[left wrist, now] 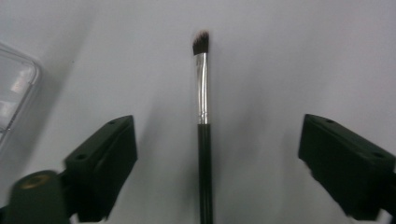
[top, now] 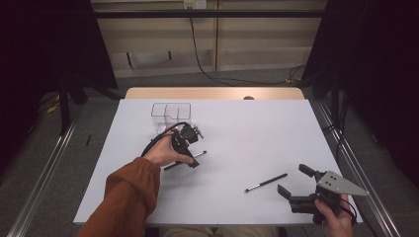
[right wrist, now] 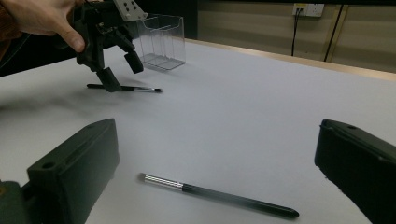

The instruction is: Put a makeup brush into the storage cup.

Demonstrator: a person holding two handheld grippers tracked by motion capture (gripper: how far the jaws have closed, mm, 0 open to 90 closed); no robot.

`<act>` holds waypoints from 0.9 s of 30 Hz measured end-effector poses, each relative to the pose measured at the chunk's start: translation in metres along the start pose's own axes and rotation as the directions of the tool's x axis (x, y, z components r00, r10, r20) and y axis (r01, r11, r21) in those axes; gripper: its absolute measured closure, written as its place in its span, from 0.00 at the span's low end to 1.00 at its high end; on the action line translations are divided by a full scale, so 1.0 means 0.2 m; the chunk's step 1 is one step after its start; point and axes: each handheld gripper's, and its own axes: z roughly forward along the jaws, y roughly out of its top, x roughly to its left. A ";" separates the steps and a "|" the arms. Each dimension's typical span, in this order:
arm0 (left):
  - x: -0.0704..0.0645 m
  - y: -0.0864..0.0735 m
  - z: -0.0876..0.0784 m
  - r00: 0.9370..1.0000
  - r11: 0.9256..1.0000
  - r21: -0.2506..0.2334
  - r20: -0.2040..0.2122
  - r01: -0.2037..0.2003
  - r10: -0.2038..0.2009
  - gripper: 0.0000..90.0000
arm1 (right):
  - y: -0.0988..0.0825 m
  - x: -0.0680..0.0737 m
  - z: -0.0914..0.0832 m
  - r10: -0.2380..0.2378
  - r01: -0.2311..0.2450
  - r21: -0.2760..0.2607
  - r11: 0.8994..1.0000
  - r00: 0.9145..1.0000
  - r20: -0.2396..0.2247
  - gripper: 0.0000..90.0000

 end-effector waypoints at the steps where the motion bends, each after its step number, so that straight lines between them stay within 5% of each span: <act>1: 0.00 0.00 0.01 1.000 1.000 -0.003 -0.007 0.019 -0.019 0.24 | 0.00 0.00 0.00 -0.003 0.003 0.001 1.000 1.000 0.001 0.00; 3: 0.01 0.02 0.03 1.000 0.999 0.041 -0.009 -0.004 0.004 0.24 | 0.00 0.00 0.00 -0.002 0.002 0.002 1.000 1.000 0.003 0.00; 12: 0.03 0.05 0.05 0.999 0.997 0.081 0.031 -0.008 0.005 0.37 | 0.00 0.00 0.00 -0.005 0.005 0.005 1.000 1.000 0.001 0.00; 19: 0.02 0.05 0.06 1.000 0.997 0.076 0.010 0.018 -0.019 0.45 | 0.00 0.00 0.00 -0.004 0.004 0.007 1.000 1.000 0.010 0.00; 22: 0.01 0.06 0.07 1.000 0.994 0.105 -0.020 -0.008 0.010 0.45 | 0.00 0.00 0.00 -0.006 0.006 0.008 1.000 1.000 0.012 0.00; 27: 0.01 0.09 0.07 1.000 0.989 0.147 -0.016 -0.001 0.003 0.45 | 0.00 0.00 0.00 -0.020 0.020 0.017 1.000 1.000 0.011 0.00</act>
